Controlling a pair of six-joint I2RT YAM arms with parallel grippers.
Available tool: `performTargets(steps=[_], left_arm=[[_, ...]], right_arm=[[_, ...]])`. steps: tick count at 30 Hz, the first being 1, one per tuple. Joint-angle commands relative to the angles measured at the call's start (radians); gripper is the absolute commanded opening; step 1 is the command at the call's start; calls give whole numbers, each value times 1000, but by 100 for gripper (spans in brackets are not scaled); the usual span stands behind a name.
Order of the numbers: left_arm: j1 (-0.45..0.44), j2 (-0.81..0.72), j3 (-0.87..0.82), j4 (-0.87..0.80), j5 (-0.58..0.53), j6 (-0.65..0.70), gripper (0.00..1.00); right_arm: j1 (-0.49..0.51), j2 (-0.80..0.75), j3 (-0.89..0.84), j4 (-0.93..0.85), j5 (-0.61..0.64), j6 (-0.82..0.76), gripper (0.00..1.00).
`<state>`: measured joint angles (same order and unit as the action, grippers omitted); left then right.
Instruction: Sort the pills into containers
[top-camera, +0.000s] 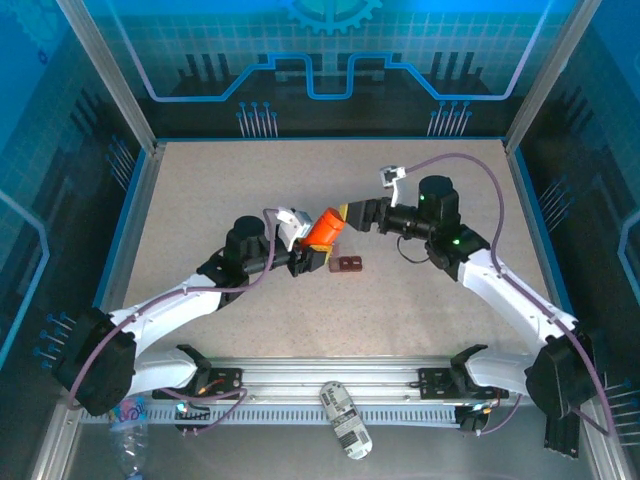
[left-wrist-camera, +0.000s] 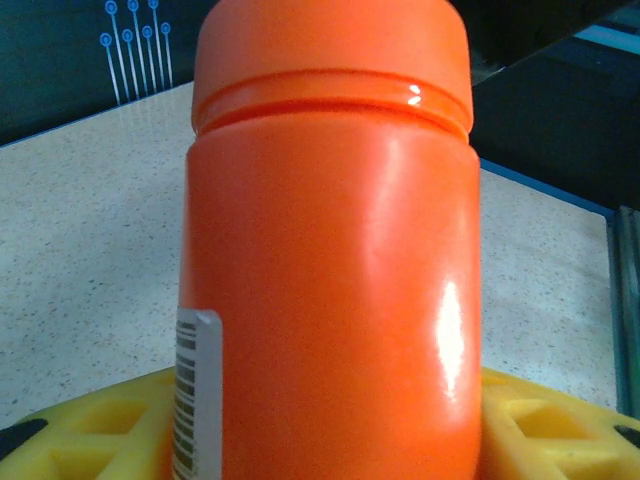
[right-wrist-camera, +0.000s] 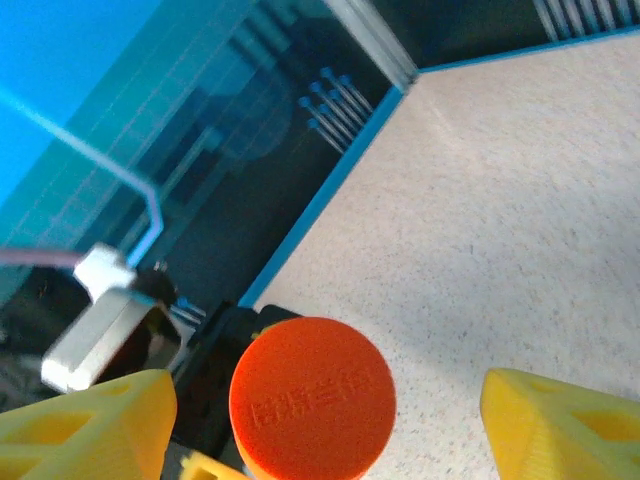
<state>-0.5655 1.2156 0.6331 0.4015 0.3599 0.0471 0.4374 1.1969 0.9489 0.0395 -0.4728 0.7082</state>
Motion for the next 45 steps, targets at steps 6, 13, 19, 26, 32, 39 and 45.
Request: performTargets(steps=[6, 13, 19, 26, 32, 39, 45], left_arm=[[4, 12, 32, 29, -52, 59, 0], [3, 35, 41, 40, -45, 60, 0], [4, 33, 37, 48, -46, 50, 0], [4, 31, 33, 47, -42, 46, 0], [3, 19, 34, 41, -37, 36, 0], [5, -6, 45, 23, 47, -24, 0], [5, -11, 45, 29, 76, -48, 0]], right_arm=[[75, 45, 159, -271, 215, 171, 83], [148, 115, 185, -270, 252, 162, 83], [173, 150, 186, -258, 244, 161, 76], [175, 143, 166, -223, 247, 165, 62], [162, 131, 136, -123, 172, 85, 41], [135, 105, 95, -50, -152, -438, 43], [40, 92, 37, 50, -224, -312, 58]])
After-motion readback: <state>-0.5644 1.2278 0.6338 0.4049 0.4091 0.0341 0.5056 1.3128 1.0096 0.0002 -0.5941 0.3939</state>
